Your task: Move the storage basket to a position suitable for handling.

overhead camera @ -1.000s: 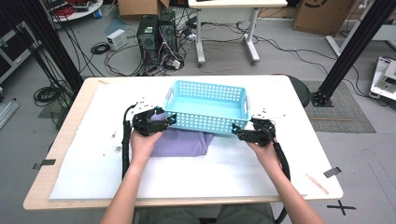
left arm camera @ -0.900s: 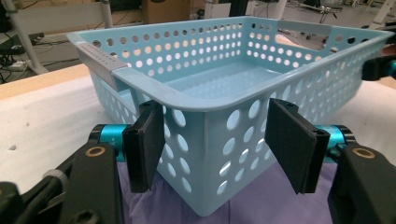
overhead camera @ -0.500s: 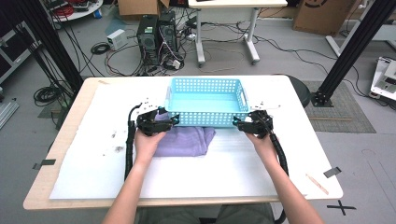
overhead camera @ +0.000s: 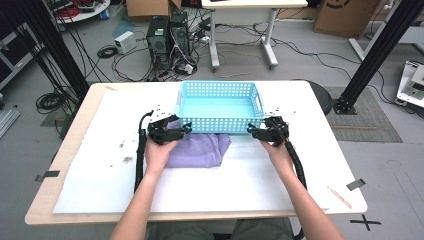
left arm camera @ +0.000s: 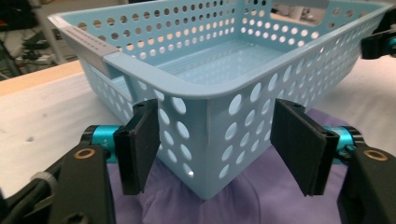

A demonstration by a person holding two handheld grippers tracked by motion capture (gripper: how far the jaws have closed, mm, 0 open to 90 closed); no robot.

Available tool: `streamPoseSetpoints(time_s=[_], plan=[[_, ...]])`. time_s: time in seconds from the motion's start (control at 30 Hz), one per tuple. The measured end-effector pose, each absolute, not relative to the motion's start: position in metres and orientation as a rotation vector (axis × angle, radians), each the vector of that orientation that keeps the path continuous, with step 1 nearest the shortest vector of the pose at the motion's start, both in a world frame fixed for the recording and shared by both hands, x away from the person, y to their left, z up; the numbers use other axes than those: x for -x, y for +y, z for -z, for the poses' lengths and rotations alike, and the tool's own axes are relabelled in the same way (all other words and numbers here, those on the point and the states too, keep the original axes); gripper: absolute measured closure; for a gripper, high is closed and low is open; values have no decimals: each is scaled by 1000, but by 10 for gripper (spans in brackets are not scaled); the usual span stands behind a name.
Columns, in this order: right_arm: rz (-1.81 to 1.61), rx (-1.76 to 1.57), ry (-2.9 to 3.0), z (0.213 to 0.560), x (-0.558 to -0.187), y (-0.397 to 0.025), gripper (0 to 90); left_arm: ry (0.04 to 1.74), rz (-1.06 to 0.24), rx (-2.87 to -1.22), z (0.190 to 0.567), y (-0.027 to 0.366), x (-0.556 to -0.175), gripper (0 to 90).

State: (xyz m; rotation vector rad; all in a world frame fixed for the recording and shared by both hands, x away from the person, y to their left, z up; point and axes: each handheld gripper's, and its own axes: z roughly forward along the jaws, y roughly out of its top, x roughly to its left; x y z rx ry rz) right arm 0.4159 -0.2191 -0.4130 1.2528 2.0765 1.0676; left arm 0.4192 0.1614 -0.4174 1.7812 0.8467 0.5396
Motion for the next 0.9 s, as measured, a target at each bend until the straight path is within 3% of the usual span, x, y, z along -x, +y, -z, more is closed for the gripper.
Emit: streamPoseSetpoints(time_s=[0.33,0.9], plan=[[-1174,-1201,1987,408,-383,-241,294,902,-630,-1765,407,186,-395,275],[-1232,-1155,1969,413,-341,-266,274,872,-603,-1797,420,201,-350,270]])
